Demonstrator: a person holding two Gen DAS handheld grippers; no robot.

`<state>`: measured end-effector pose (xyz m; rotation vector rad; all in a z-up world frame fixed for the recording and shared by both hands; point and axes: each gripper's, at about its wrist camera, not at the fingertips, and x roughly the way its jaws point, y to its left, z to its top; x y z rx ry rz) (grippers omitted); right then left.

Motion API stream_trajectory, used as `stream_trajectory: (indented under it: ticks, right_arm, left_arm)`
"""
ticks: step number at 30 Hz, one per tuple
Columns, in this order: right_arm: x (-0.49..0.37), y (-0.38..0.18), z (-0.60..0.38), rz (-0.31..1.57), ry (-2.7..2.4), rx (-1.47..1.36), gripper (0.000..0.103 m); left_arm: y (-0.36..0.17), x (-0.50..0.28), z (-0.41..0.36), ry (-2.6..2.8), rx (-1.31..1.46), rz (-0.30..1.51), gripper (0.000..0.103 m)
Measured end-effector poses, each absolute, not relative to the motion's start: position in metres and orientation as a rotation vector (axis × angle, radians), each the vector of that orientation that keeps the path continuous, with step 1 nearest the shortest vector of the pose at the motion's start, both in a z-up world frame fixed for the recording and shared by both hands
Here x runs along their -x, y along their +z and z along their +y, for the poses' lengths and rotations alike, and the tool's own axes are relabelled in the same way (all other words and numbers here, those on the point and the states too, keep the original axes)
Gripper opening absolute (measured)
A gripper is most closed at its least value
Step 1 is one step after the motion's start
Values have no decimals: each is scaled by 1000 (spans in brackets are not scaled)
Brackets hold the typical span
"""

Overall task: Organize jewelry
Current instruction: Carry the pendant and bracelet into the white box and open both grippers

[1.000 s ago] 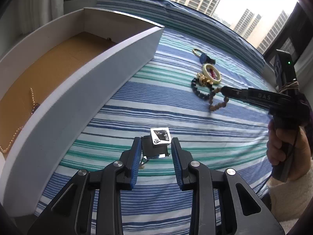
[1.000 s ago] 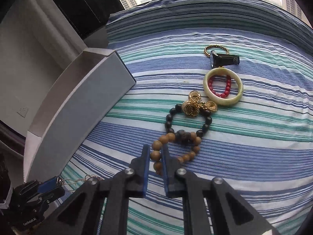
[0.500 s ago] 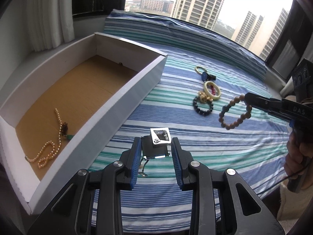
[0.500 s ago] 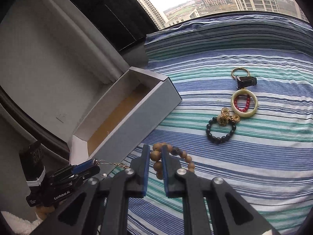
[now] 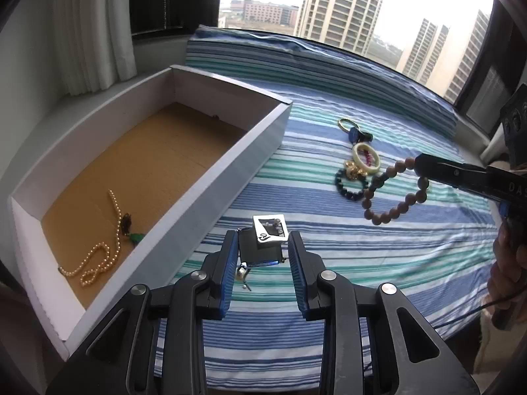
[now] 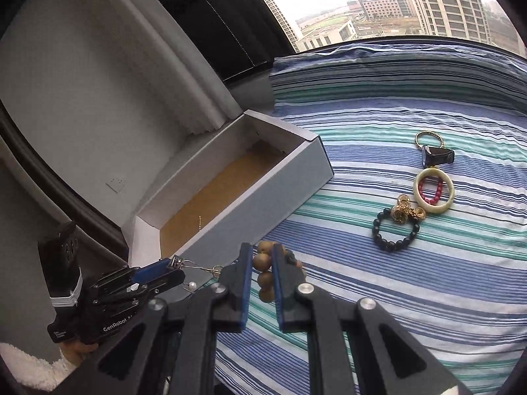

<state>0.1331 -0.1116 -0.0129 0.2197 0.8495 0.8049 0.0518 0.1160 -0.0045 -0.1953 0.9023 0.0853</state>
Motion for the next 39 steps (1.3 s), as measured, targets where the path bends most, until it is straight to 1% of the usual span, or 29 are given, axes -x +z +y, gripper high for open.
stream_trajectory:
  ticks: [17, 21, 25, 28, 30, 33, 39]
  right_arm:
    - [-138, -9, -87, 867, 845, -182, 12]
    - [-142, 3, -72, 856, 870, -155, 12]
    - [-151, 29, -45, 799, 911, -114, 12]
    - [-164, 49, -17, 757, 948, -87, 12]
    - [-178, 57, 7, 743, 971, -74, 12]
    - [-205, 55, 45, 759, 993, -40, 12]
    - [-256, 12, 116, 862, 941, 91, 12]
  left_arm:
    - [1, -54, 129, 65, 218, 912, 30]
    - [21, -54, 146, 27, 271, 909, 30]
    - [50, -60, 176, 57, 300, 866, 30]
    - [61, -73, 203, 128, 308, 831, 30]
    - [57, -88, 222, 176, 327, 835, 30]
    - [39, -116, 246, 222, 359, 863, 30]
    - [-14, -158, 267, 277, 410, 960, 30]
